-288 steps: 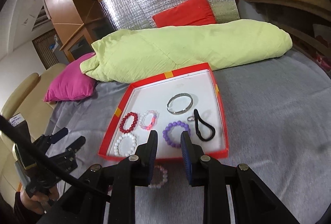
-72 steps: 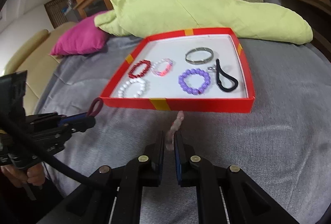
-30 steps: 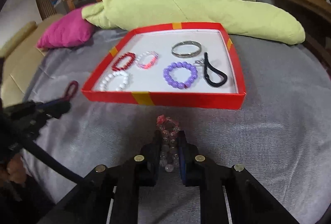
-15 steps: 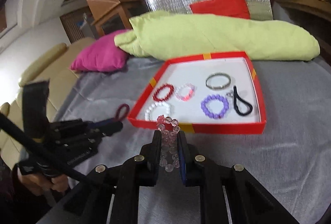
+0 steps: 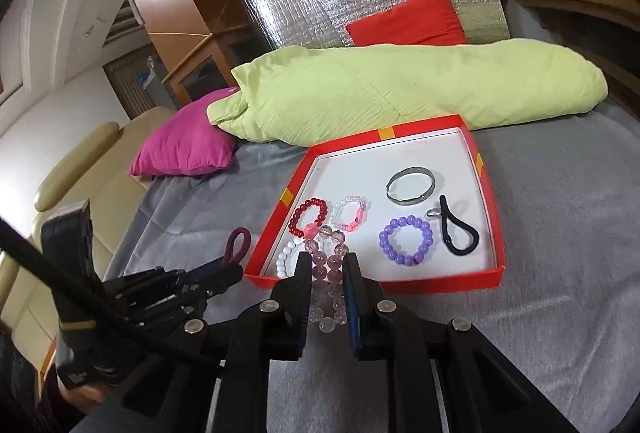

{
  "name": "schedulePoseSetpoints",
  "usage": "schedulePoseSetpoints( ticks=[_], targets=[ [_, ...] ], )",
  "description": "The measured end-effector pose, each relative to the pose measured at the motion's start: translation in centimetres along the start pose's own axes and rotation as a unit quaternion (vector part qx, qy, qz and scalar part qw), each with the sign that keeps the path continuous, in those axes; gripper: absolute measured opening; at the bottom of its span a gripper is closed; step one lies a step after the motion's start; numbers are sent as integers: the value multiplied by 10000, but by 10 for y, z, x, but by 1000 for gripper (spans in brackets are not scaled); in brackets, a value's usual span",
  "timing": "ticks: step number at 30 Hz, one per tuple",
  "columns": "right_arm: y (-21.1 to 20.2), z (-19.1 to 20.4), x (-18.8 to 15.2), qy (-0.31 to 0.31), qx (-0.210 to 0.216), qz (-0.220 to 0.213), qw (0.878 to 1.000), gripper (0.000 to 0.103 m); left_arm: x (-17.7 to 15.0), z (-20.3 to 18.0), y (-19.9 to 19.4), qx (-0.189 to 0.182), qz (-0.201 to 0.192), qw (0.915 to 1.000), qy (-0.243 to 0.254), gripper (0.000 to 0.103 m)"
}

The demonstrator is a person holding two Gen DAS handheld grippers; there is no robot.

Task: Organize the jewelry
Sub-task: 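Carry the maroon bangle and pink beaded bracelet over the tray with both tools, then open both tools to drop the maroon bangle and pink bracelet into the tray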

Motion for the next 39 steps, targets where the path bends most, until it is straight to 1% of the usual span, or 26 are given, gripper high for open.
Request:
schedulePoseSetpoints(
  ticks=[5, 6, 9, 13, 15, 18, 20, 23, 24, 25, 26, 27, 28, 29, 30, 32, 33, 34, 36, 39],
  targets=[
    [23, -12, 10, 322, -63, 200, 9993, 17, 7, -5, 18, -278, 191, 9993, -140, 10],
    [25, -14, 11, 355, -73, 219, 9991, 17, 8, -7, 23, -363, 242, 9989, -153, 10],
    [35, -19, 21, 397, -133, 206, 9989, 17, 12, -9, 34, -448, 312, 9984, -136, 10],
    [51, -24, 32, 452, -98, 266, 9986, 17, 15, -15, 50, -749, 475, 9958, -238, 10],
    [63, -27, 35, 500, -67, 348, 9981, 17, 14, -22, 57, -981, 615, 9928, -304, 10],
    [79, -30, 36, 546, -50, 497, 9973, 17, 13, -27, 64, -1048, 701, 9916, -302, 11],
    [90, -37, 37, 613, -136, 574, 9964, 17, 12, -26, 69, -1007, 764, 9914, -338, 10],
    [98, -47, 41, 853, -105, 600, 9945, 17, 12, -24, 73, -948, 805, 9917, -328, 12],
    [100, -50, 43, 907, -116, 587, 9941, 17, 11, -25, 74, -923, 814, 9919, -308, 14],
    [102, -52, 45, 940, -124, 590, 9937, 20, 11, -25, 75, -905, 822, 9921, -291, 19],
    [104, -54, 46, 995, -112, 608, 9931, 20, 11, -25, 76, -898, 826, 9921, -279, 24],
    [108, -55, 45, 1074, -53, 658, 9920, 20, 11, -26, 77, -885, 822, 9924, -255, 26],
    [111, -57, 44, 1133, -26, 701, 9911, 20, 11, -27, 77, -864, 820, 9926, -226, 29],
    [113, -60, 43, 1190, -32, 745, 9901, 22, 11, -26, 77, -851, 819, 9928, -212, 36],
    [115, -63, 41, 1273, -31, 797, 9887, 25, 11, -26, 76, -824, 805, 9931, -203, 39],
    [115, -67, 38, 1433, 52, 846, 9860, 38, 13, -24, 73, -770, 733, 9941, -199, 54],
    [114, -69, 38, 1527, 100, 814, 9849, 40, 13, -23, 71, -739, 695, 9946, -197, 57],
    [112, -71, 39, 1573, 124, 762, 9845, 45, 14, -22, 68, -718, 652, 9951, -203, 62],
    [107, -72, 41, 1601, 139, 651, 9848, 46, 15, -21, 63, -731, 574, 9955, -210, 62],
    [99, -71, 43, 1562, 71, 562, 9861, 46, 15, -17, 55, -622, 499, 9966, -208, 69]
  ],
)
Point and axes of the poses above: each gripper's, at about its wrist camera, not at the fingertips, and y roughly the way its jaws point, z to its left, x to its top, the point moved 8 cm from there along y, roughly the way its jaws point, and after that the axes turned 3 degrees about -y, right-handed, at the moved point
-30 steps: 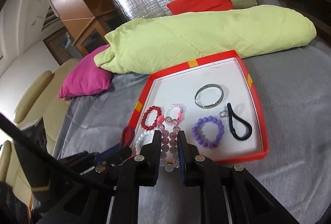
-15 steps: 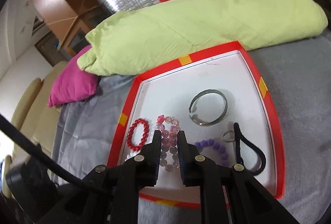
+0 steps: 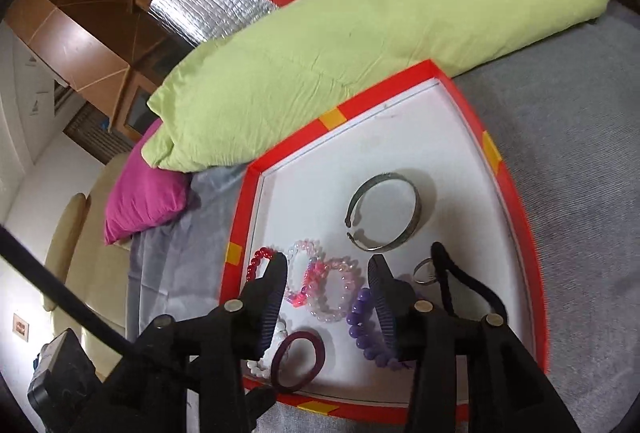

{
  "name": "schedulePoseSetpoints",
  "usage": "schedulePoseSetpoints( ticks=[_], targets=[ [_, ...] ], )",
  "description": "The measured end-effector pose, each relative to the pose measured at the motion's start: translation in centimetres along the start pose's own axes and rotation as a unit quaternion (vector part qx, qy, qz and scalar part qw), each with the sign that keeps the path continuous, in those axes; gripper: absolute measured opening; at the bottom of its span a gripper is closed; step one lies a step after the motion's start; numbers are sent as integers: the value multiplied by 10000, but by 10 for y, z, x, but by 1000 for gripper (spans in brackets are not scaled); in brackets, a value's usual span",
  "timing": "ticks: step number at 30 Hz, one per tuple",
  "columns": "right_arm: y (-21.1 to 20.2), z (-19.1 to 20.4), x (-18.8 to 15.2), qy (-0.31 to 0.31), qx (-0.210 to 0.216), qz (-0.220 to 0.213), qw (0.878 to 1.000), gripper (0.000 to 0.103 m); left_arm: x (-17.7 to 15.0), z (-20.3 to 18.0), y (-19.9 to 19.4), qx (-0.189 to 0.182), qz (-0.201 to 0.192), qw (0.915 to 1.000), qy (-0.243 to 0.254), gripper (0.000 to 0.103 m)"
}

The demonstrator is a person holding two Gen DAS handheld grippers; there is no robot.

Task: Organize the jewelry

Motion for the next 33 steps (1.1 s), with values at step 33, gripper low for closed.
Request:
schedulePoseSetpoints(
  ticks=[33],
  targets=[
    [-151, 49, -111, -2192, -2088, -1138, 9463, 64, -36, 33, -117, 2057, -964, 9732, -354, 79]
  ],
)
Point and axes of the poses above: each gripper's, at about its wrist camera, not at the fingertips, and y roughly the way its jaws point, z to its left, x to its top, the point moved 8 cm from there along y, roughly the way its jaws point, and after that the axes turned 3 degrees about -y, right-handed, at the moved point
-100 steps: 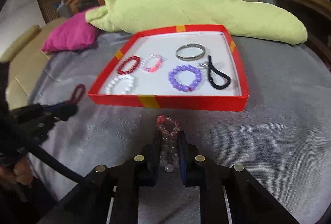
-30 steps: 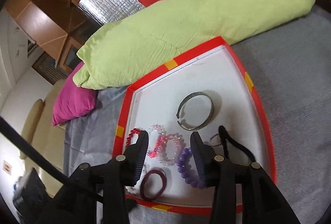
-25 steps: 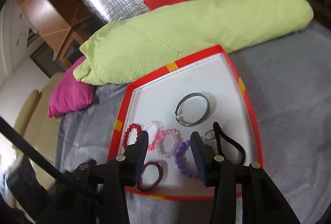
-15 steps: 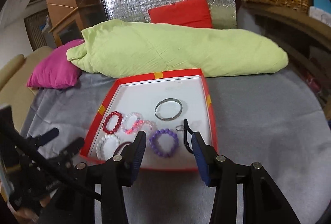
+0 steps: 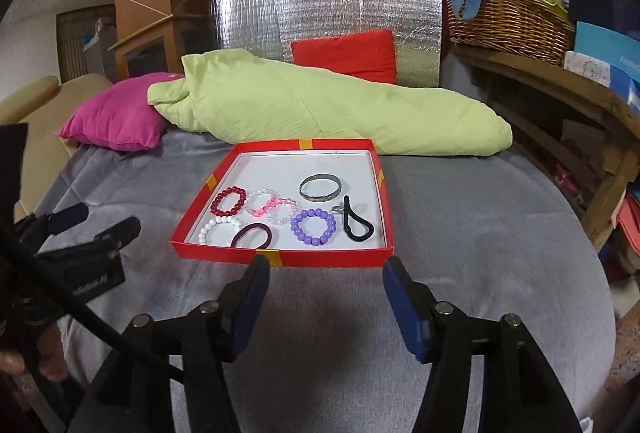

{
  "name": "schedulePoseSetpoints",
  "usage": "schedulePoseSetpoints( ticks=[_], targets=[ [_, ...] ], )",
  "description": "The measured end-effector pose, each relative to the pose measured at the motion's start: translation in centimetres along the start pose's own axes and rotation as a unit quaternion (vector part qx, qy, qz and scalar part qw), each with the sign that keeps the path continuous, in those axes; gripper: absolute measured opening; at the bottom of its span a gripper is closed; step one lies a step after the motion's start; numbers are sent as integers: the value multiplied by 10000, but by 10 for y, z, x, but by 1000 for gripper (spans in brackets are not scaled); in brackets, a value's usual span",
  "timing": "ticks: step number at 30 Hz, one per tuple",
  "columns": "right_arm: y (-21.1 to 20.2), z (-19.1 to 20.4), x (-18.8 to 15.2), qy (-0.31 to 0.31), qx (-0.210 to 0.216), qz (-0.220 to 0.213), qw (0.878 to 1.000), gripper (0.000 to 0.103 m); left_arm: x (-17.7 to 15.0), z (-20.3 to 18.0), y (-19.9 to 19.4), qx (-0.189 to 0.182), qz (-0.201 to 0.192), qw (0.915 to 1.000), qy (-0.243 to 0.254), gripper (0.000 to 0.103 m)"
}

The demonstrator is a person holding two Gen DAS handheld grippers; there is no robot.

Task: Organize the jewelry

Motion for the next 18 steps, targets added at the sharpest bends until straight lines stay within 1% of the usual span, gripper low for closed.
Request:
schedulePoseSetpoints(
  ticks=[2, 5, 7, 11, 14, 18],
  targets=[
    [7, 1, -2, 47, -3, 72, 10000, 64, 0, 2, 0, -30, -3, 10000, -71, 79],
    [19, 3, -6, 79, 22, 224, 9997, 64, 1, 4, 1, -174, -59, 9997, -180, 79],
    [24, 4, -8, 60, 14, 277, 9996, 64, 2, 6, 3, -123, -58, 9996, -247, 79],
    [30, 4, -9, 101, 55, 338, 9994, 65, 2, 2, 6, -67, -88, 9998, -182, 79],
    [31, 2, -9, 111, 6, 350, 9993, 65, 2, -2, 7, -62, -96, 9999, -106, 79],
    [30, -1, -8, 203, 59, 343, 9992, 64, 1, -7, 8, -92, -72, 9999, -74, 79]
  ],
)
Point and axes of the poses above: each gripper's, at about its wrist camera, not at the fingertips, and y roughly the way its jaws point, z to its left, x to its top, the point moved 8 cm from there along y, roughly the way its jaws point, and after that the axes turned 3 degrees about -y, right-handed, at the moved point
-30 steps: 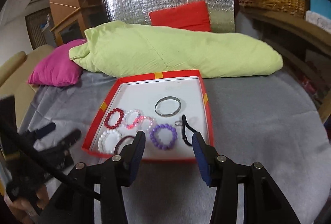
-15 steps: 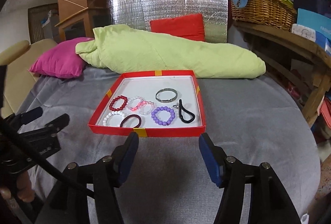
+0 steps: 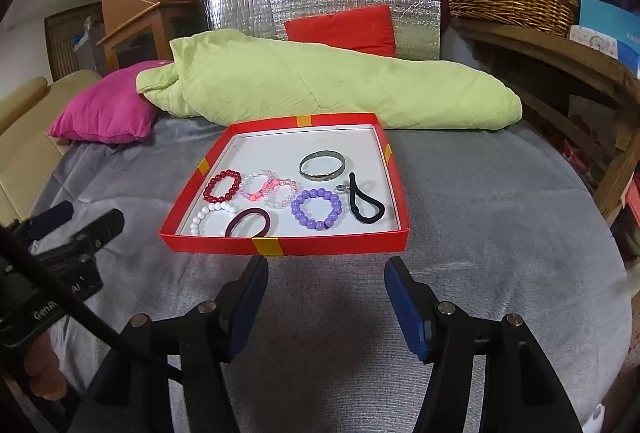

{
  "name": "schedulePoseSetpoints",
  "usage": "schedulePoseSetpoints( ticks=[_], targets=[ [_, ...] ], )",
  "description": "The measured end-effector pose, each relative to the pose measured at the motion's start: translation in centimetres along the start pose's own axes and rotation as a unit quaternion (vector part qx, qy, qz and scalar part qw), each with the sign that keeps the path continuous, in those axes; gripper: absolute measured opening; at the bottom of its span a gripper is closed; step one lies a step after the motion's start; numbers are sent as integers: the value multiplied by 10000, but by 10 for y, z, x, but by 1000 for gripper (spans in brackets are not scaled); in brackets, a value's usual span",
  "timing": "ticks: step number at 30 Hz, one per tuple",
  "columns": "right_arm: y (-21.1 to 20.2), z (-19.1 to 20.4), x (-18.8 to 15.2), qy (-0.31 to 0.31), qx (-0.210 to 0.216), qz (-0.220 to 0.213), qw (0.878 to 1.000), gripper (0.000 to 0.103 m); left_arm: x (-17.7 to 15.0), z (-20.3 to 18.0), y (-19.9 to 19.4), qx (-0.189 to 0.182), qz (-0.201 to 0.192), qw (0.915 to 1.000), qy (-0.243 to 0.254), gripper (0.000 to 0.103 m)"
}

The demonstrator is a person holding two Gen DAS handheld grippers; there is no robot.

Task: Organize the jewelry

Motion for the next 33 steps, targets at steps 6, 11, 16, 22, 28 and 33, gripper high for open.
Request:
schedulePoseSetpoints(
  ticks=[6, 11, 16, 22, 28, 33],
  targets=[
    [-2, -6, 0, 17, -75, -35, 10000, 64, 0, -3, 0, -6, -2, 10000, 41, 79],
    [-3, -10, 0, 47, -89, -52, 9999, 64, -1, -3, 0, -10, 5, 10000, 27, 79],
    [-2, -9, 0, 29, -97, -54, 9999, 64, 0, -3, 1, -3, 8, 10000, 36, 79],
    [-3, -9, 1, 12, -115, -80, 9999, 64, 0, -2, 1, 0, 4, 10000, 34, 79],
    [-5, -11, 1, 32, -134, -116, 9998, 64, 0, -1, 0, 9, -5, 10000, 22, 79],
    [-6, -12, 2, 46, -143, -143, 9998, 64, 0, -1, 0, 12, -5, 10000, 24, 79]
  ],
)
Point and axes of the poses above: each gripper's, at about its wrist camera, not at the fingertips, and y roughly the way its jaws point, z to its left, x to its top, the point moved 8 cm from there along y, roughly the way its jaws point, and after that the axes turned 3 degrees about -y, right-handed, at the moved point
